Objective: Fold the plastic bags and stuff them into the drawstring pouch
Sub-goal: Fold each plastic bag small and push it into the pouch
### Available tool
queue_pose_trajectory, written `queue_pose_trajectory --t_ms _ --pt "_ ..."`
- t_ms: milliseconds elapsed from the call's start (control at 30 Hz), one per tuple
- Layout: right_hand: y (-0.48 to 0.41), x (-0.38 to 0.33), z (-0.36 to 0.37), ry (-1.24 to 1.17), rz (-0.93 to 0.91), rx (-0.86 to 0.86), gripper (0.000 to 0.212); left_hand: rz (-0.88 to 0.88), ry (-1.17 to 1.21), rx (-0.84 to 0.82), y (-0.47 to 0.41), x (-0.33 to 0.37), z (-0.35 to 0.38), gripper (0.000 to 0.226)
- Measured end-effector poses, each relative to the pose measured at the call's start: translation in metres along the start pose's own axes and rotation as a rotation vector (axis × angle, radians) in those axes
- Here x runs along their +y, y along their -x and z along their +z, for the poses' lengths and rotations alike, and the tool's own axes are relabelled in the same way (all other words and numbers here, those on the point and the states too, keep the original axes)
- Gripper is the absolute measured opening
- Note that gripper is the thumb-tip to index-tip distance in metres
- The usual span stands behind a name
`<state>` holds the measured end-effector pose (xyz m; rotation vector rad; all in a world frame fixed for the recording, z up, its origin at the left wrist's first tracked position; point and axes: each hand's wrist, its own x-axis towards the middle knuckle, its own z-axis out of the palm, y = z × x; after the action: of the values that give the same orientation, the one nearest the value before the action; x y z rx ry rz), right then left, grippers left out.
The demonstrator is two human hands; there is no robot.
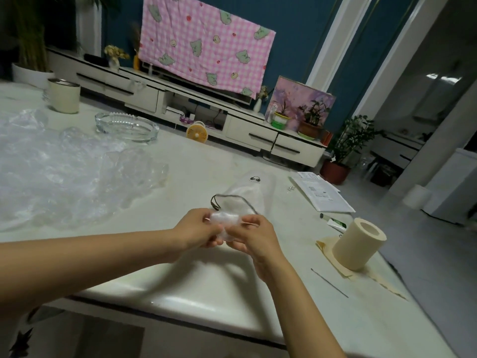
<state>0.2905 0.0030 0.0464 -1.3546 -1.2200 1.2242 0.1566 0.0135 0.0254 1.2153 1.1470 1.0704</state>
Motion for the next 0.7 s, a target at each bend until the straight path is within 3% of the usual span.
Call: queue_pose_trajectory --t_ms 100,233,367,467,600,700 --pt "-0.006 -0.005 -0.018 0.051 -0.018 0.035 0.019 0.025 -0.085 -0.023 -0.005 0.002 0.013 0.01" --pt "-0.019 0.003 -0.045 0.151 -0.059 0.175 0.013 0.43 -0.823 0.086 -0.022 -0.019 0.004 0.025" --pt "-0.024 0.009 -0.049 0.342 -0.139 0.204 0.011 0.549 -1.186 0.158 -0.043 -0.021 -0.002 0.041" --pt "-0.024 0.011 -0.045 0.449 -0.22 0.213 0.008 0.582 -1.306 0.123 -0.06 -0.017 0.005 0.055" --pt "-0.031 0.015 -0.037 0.673 -0.305 0.322 0.013 0.599 -1.159 0.118 -0.064 -0.013 0.011 0.04" --pt "-0.036 0.015 -0.033 0.698 -0.412 0.418 0.014 0.828 -1.115 0.097 -0.06 -0.011 0.009 0.032"
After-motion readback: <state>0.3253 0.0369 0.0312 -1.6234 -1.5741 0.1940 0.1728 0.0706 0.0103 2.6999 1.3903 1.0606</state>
